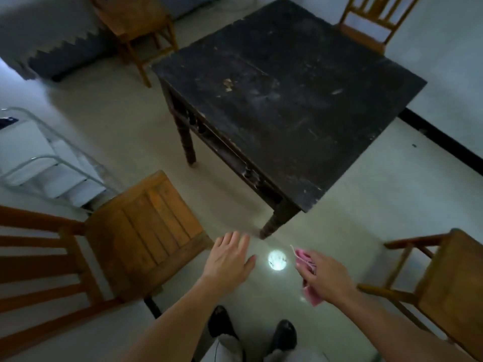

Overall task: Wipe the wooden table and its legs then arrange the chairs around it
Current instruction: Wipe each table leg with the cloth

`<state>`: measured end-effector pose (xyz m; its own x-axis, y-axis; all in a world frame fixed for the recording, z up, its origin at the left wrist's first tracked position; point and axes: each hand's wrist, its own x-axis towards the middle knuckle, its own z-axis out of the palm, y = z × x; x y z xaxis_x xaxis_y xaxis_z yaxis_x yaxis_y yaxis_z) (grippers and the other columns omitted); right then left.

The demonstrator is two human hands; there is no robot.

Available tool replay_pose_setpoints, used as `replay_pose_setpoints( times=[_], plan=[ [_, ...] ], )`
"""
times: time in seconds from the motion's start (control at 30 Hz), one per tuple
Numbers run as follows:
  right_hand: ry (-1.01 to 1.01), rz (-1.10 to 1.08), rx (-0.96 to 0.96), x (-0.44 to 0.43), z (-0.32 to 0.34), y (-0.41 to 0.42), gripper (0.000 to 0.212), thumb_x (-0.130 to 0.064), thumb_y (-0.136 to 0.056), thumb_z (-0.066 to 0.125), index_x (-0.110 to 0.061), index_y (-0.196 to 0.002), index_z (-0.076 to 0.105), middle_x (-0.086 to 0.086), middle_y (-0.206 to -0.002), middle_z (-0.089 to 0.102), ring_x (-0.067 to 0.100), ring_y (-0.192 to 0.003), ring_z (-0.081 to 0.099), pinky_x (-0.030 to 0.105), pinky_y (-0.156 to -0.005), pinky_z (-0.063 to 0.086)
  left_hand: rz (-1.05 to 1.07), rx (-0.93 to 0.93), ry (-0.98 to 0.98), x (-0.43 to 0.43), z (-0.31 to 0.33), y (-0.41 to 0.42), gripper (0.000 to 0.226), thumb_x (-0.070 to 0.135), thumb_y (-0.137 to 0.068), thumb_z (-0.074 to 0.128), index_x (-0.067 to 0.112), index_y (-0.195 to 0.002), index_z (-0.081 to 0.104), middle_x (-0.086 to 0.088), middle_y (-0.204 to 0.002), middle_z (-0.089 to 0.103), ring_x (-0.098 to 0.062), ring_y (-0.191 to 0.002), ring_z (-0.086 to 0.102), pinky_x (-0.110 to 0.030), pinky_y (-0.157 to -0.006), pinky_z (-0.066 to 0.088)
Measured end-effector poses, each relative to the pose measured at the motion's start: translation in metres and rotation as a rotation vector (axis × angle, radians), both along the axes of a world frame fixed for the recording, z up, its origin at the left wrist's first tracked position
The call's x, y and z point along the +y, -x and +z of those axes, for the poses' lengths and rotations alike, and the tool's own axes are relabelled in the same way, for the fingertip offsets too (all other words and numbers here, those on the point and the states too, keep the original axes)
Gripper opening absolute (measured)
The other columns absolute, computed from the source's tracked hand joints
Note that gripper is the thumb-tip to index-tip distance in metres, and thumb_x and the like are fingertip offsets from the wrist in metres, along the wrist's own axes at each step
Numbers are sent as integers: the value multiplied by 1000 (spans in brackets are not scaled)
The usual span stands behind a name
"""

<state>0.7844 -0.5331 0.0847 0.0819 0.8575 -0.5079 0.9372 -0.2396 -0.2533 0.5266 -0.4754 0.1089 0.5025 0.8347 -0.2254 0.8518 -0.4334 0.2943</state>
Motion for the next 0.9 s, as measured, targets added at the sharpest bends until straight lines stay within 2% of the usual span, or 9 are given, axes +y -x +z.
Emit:
replay_pose_setpoints(
  times=[0.2, 0.3, 0.43, 0.5, 0.53, 0.63, 0.73, 0.83, 0.9],
  plan=[
    [-59, -138, -23, -14, -52, -36, 51, -63, -93, 41, -33, -133, 51, -6, -117, 65, 15, -97, 63, 31, -82, 50, -71, -19, -43, 19, -55, -44, 69, 60, -91, 17, 18, -144, 28, -6, -145, 37, -25, -137, 29, -39, -114, 24],
    [-129, -222, 15, -3, -105, -56, 50, -65, -92, 42, -37, -132, 52, -7, -111, 68, 15, -92, 64, 32, -78, 51, -79, -11, -117, 37, -108, -69, 73, 61, -91, 16, 16, -147, 26, -10, -151, 32, -28, -142, 23, -41, -117, 15],
    [-203, -341, 86, 22, -187, -72, 39, -55, -94, 46, -37, -128, 54, -8, -101, 71, 17, -85, 67, 32, -74, 53, -58, -71, -256, 65, -182, -99, 77, 65, -93, 21, 13, -151, 16, -11, -158, 17, -26, -147, 5, -42, -119, 1],
    [-261, -450, 173, 40, -228, -75, 41, -51, -96, 48, -28, -129, 52, -6, -93, 68, 18, -77, 65, 32, -72, 53, -39, -115, -360, 79, -216, -112, 81, 65, -93, 26, 10, -151, 16, -11, -159, 15, -25, -148, 2, -43, -120, 2],
    [-305, -506, 222, 49, -249, -75, 44, -49, -97, 48, -24, -132, 50, -3, -95, 68, 19, -78, 65, 32, -73, 52, -30, -153, -405, 84, -231, -117, 82, 65, -93, 30, 8, -150, 16, -12, -158, 16, -25, -148, 1, -44, -120, 4],
    [-431, -629, 322, 74, -309, -76, 51, -46, -96, 51, -19, -139, 44, 6, -113, 69, 27, -97, 67, 41, -87, 52, -2, -317, -541, 98, -272, -130, 82, 61, -92, 36, 5, -148, 19, -14, -157, 18, -25, -148, 1, -44, -120, 6],
    [-567, -686, 397, 98, -353, -78, 45, -33, -98, 53, -15, -139, 47, 11, -123, 64, 28, -106, 63, 39, -92, 50, 30, -502, -679, 110, -304, -141, 77, 58, -92, 35, 3, -145, 24, -19, -152, 25, -29, -147, 8, -48, -119, 10],
    [-763, -678, 566, 117, -365, -76, 44, -33, -99, 52, -16, -139, 46, 4, -121, 62, 22, -105, 63, 31, -88, 50, 43, -603, -839, 124, -326, -147, 74, 54, -92, 36, -1, -141, 29, -23, -148, 31, -37, -143, 18, -53, -116, 16],
    [-897, -664, 689, 125, -358, -75, 44, -35, -100, 51, -20, -141, 45, -5, -116, 61, 11, -98, 64, 30, -86, 54, 44, -632, -911, 130, -336, -149, 72, 53, -93, 35, -2, -140, 29, -24, -148, 33, -38, -142, 20, -55, -114, 20]
  ],
)
